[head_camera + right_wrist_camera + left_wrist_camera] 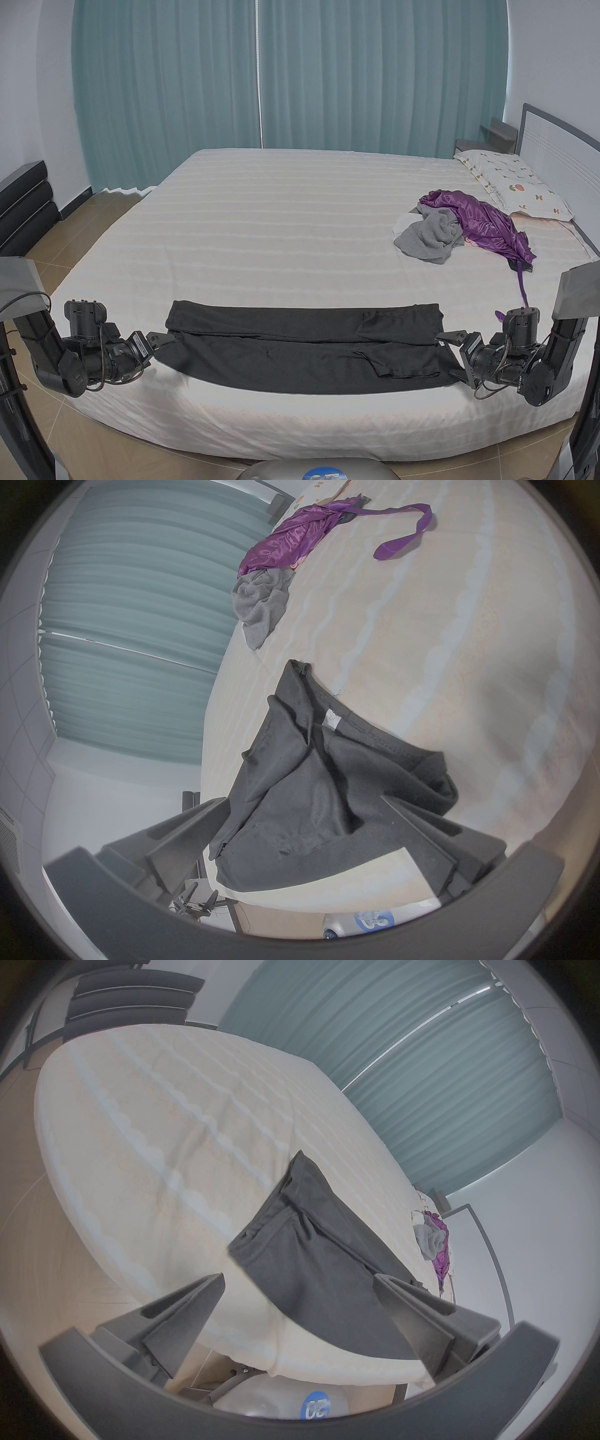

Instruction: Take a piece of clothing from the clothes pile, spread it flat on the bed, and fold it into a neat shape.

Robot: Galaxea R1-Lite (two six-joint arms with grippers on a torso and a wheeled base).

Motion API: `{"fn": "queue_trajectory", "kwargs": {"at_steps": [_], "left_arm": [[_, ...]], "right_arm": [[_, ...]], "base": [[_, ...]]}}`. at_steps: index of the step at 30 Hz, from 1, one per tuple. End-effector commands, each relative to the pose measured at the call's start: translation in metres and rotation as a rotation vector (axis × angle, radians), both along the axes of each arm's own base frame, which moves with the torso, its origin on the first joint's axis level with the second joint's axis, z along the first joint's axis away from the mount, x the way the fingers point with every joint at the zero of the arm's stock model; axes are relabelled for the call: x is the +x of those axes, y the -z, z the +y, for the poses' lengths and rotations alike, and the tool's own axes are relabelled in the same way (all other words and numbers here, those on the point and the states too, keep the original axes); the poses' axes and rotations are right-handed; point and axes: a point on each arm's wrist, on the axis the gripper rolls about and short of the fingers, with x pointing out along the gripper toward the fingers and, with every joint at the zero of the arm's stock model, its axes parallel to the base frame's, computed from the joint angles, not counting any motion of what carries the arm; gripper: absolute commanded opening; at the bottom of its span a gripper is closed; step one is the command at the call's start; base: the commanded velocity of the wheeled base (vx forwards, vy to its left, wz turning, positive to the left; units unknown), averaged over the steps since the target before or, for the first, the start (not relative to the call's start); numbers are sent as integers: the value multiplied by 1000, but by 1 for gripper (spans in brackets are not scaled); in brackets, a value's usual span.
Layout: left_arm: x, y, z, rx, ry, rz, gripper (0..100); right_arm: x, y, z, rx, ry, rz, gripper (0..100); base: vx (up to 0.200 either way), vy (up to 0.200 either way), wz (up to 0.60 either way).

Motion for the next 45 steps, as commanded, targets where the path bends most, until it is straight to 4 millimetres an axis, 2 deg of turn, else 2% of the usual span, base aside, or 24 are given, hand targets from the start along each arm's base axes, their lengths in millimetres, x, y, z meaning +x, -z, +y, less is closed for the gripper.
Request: {"fn": "queue_trajectory", "kwargs": {"at_steps": [1, 19, 45], "left_arm": [[1, 19, -3, 0, 6, 50, 100], [16, 32, -1, 46, -57, 61, 100], [16, 33, -2, 45, -81, 69, 100]], "right_arm": [[-1, 2, 0, -1, -1, 6, 100], [-1, 2, 1, -2, -4, 7, 100], [-1, 2, 1, -2, -4, 7, 100]], "base": [[0, 0, 0], [0, 0, 0], [0, 0, 0]]}}
